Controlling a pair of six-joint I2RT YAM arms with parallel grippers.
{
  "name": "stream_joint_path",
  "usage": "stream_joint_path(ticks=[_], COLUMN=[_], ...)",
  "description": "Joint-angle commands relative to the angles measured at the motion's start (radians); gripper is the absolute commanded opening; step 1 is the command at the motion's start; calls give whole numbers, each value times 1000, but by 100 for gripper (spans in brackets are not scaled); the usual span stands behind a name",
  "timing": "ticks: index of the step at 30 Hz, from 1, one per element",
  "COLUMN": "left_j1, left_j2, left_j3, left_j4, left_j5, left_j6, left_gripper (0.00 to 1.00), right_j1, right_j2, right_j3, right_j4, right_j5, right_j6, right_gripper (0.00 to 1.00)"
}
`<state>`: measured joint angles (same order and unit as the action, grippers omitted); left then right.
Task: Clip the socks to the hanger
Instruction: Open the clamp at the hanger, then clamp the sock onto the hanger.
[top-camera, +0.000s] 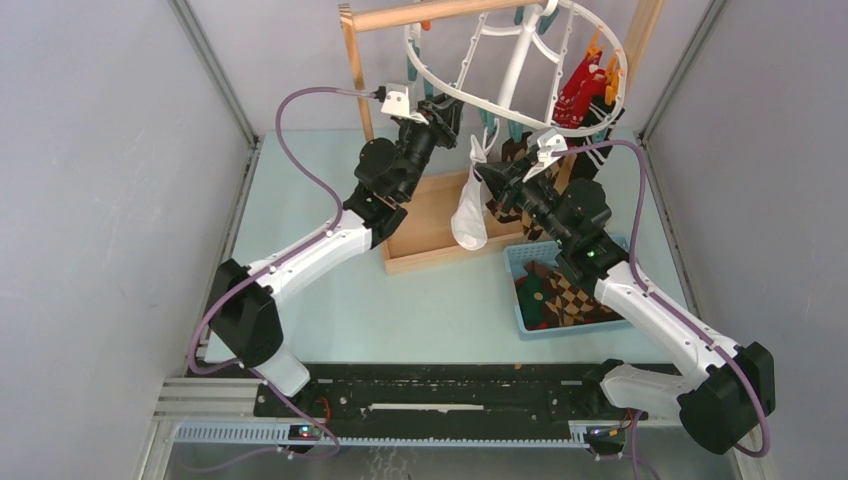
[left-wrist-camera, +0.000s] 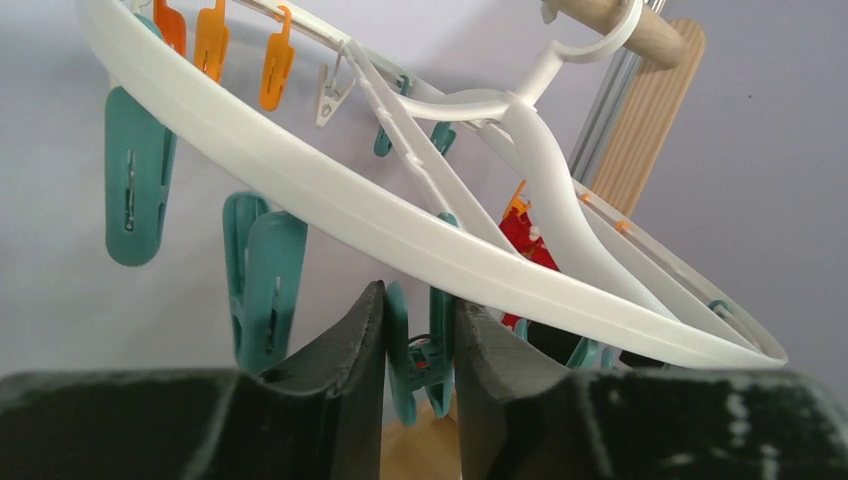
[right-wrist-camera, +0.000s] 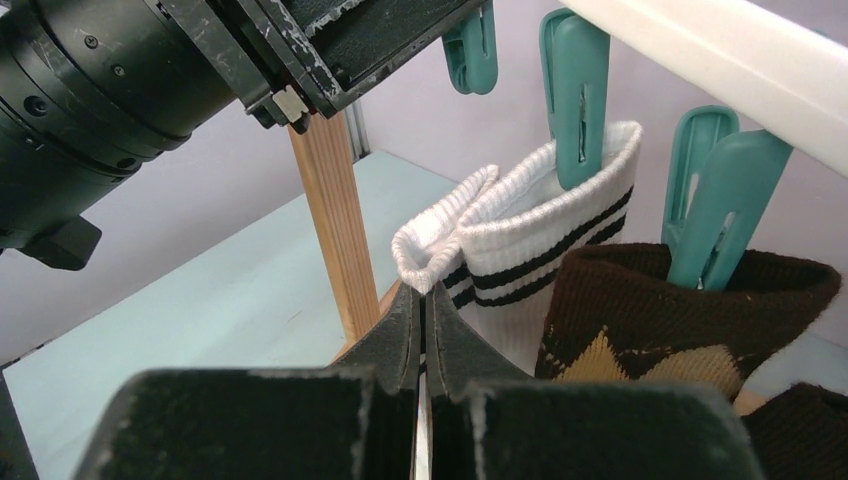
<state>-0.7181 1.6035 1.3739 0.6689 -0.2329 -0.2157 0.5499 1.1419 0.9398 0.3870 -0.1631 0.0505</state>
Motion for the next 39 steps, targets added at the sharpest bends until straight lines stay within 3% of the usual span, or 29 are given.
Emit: stream_joint_path(ticks=[1,5,13,39], left_j1=[-11,-14,-25,-34], left_j2=[-13,-24,-42,-47], left_j3=[72,85,127,143], left_j4=[-16,-54,-148,-210], left_j5=[-17,-19,-27,-28], left_j6=[14,1,-30,-72], left_gripper=[20,9,1,0], right_j1=[-5,0,89,26], right_j2=[-19,-37,-83,92], right_j3=[42,41,56,171], right_j4=[45,48,29,16], right_j5=[-7,-30,-39,25], right_j6=[9,5,-49,-35], right_gripper=[0,0,0,0])
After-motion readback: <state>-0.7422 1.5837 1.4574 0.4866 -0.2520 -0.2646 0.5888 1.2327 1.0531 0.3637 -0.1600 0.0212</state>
